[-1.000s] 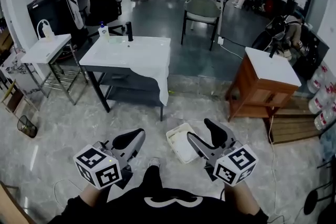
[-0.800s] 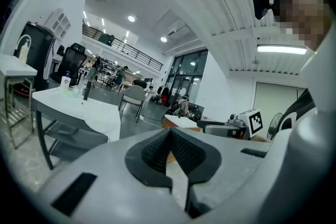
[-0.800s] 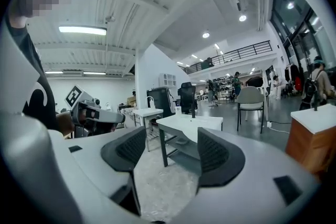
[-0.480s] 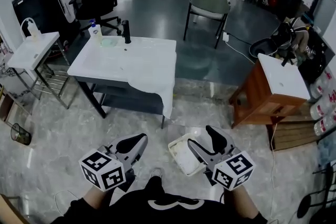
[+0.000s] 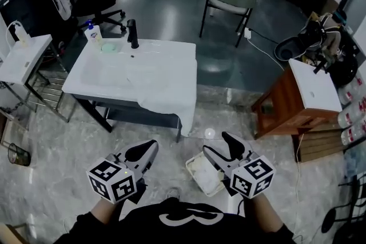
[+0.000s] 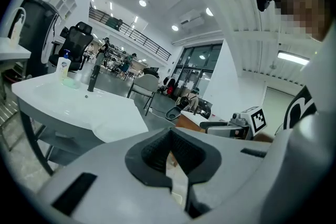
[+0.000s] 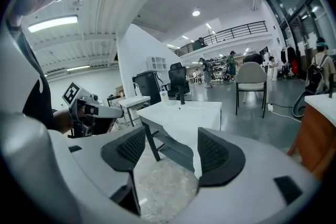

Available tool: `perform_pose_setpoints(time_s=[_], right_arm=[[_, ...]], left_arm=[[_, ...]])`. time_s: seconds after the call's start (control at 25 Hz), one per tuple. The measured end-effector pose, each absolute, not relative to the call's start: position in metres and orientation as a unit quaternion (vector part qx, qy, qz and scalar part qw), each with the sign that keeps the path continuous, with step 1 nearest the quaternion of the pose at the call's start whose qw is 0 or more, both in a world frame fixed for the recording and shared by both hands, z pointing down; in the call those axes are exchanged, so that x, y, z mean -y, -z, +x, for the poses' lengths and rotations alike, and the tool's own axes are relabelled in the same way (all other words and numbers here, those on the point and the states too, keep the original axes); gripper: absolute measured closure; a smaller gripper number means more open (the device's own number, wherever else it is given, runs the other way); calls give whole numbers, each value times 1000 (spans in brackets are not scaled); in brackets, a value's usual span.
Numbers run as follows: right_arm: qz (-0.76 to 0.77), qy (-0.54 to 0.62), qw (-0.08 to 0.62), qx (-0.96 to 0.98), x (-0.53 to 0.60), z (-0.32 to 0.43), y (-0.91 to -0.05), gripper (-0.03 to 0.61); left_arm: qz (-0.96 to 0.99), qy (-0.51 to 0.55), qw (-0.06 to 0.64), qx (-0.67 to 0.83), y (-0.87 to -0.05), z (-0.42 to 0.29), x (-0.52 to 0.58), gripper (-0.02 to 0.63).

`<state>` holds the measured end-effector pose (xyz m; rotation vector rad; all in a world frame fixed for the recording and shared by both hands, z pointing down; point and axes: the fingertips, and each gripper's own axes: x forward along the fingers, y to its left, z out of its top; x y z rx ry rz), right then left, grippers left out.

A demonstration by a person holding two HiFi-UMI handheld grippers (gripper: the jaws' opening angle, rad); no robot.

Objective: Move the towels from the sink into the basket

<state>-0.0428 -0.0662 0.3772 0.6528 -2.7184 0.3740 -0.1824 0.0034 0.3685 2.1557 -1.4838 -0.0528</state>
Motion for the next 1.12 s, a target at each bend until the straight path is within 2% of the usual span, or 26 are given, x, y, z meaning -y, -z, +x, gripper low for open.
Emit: perform_pose_setpoints(time_s=[0.48,1.12], right_arm=[[226,-119,183,949,124,-77,-416,288],[171,-100,261,945,245,-133,-485,288]], left_arm=[[778,13,273,565,-391,-214,33,607],[726,7,298,620,-403,-251,113,609]])
